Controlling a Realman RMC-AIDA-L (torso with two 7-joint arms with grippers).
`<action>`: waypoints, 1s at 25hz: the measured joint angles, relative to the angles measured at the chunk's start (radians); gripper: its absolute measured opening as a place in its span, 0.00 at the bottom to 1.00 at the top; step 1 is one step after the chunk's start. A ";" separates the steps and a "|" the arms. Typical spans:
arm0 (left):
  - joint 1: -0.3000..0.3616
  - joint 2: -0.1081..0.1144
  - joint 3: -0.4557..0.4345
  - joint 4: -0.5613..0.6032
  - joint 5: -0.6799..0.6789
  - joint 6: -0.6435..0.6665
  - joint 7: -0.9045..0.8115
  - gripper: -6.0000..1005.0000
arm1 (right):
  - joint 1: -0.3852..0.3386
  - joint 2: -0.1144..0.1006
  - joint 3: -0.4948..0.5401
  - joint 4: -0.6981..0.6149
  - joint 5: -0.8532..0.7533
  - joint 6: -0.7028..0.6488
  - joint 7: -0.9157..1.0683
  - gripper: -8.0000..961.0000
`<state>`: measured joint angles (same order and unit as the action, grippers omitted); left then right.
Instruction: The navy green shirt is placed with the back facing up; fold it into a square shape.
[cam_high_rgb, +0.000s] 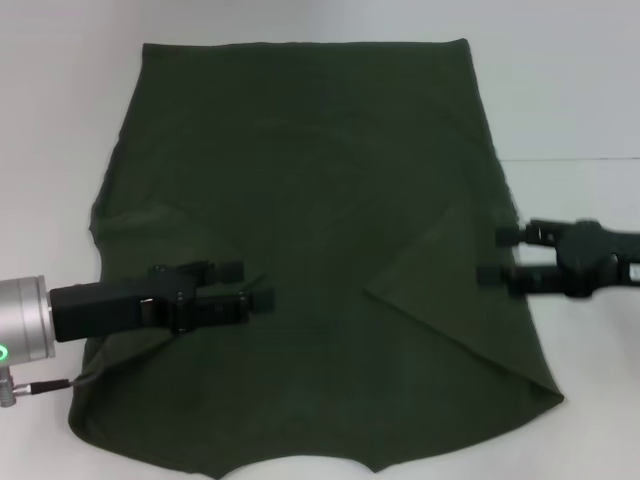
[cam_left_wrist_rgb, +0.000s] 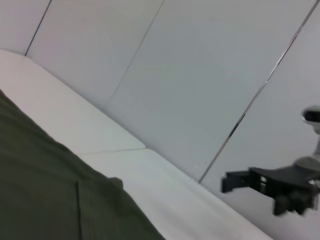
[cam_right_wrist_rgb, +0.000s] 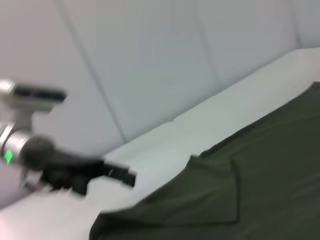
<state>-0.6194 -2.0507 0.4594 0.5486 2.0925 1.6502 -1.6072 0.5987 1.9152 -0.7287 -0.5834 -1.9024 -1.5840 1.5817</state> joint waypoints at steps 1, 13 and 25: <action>0.001 0.002 -0.003 0.000 0.006 0.001 -0.004 0.94 | -0.010 0.000 -0.001 0.000 -0.003 -0.012 -0.033 0.98; -0.019 0.030 -0.024 0.071 0.024 0.004 -0.272 0.94 | -0.050 0.000 0.015 0.004 -0.003 -0.081 -0.089 0.98; -0.001 0.111 -0.287 0.156 0.291 -0.019 -0.794 0.94 | -0.039 -0.019 0.010 0.008 -0.053 -0.081 -0.097 0.97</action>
<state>-0.6204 -1.9401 0.1724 0.7044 2.3830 1.6314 -2.4007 0.5599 1.8965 -0.7190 -0.5751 -1.9552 -1.6654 1.4851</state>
